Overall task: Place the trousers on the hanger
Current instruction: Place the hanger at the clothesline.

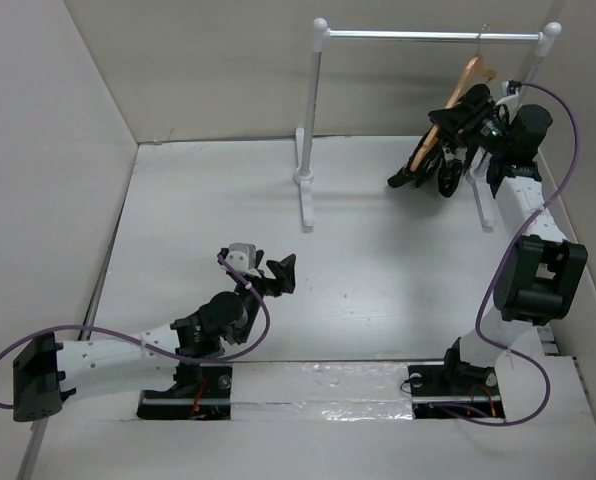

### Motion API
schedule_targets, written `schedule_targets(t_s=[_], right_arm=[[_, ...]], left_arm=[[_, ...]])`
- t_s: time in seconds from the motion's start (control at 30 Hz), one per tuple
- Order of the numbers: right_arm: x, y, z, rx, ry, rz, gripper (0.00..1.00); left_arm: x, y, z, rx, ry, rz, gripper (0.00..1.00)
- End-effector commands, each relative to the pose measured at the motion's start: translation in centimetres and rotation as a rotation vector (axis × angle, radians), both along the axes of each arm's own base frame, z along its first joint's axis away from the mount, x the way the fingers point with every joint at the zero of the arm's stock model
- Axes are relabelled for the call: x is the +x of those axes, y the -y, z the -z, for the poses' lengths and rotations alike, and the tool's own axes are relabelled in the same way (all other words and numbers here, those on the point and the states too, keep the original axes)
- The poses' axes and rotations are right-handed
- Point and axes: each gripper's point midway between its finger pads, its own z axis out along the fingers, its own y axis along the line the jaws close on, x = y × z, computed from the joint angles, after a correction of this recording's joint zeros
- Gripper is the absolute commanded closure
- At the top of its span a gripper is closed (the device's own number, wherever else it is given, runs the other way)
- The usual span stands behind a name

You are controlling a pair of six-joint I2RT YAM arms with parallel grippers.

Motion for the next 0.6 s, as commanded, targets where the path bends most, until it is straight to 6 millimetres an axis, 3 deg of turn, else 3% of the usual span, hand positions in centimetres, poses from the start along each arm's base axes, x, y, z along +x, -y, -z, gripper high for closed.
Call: schedule_targets(t_s=[0.0, 0.13, 0.23, 0.33, 0.37, 0.43, 0.47, 0.53, 0.57], right_arm=[[-2.1, 0.1, -4.9, -0.078, 0.288, -0.015, 1.00], [-1.8, 1.6, -2.6, -0.061, 0.251, 0.013, 1.00], [-1.8, 2.4, -2.0, -0.039, 0.235, 0.011, 0.93], [-1.9, 3.0, -2.0, -0.026, 0.224, 0.041, 0.68], [-1.9, 3.6, -1.7, -0.023, 0.214, 0.063, 0.53], [-1.8, 3.9, -1.9, -0.018, 0.197, 0.098, 0.36], [-2.0, 4.6, -2.4, -0.041, 0.208, 0.125, 0.24], [-1.9, 5.6, -2.5, -0.051, 0.168, 0.187, 0.10], [-2.7, 5.7, -3.7, -0.069, 0.189, 0.211, 0.00]], left_arm=[[0.2, 0.3, -2.5, -0.068, 0.024, -0.004, 0.29], [0.2, 0.2, -2.5, -0.069, 0.025, -0.006, 0.29], [0.1, 0.3, -2.6, -0.075, 0.025, 0.004, 0.29], [0.2, 0.3, -2.5, -0.068, 0.024, -0.006, 0.29], [0.3, 0.3, -2.4, -0.063, 0.021, -0.006, 0.29], [0.2, 0.5, -2.4, -0.067, 0.021, 0.004, 0.29], [0.2, 0.5, -2.4, -0.069, 0.024, 0.004, 0.29], [0.3, 0.3, -2.3, -0.062, 0.020, -0.010, 0.29], [0.3, 0.3, -2.3, -0.065, 0.014, -0.010, 0.29]])
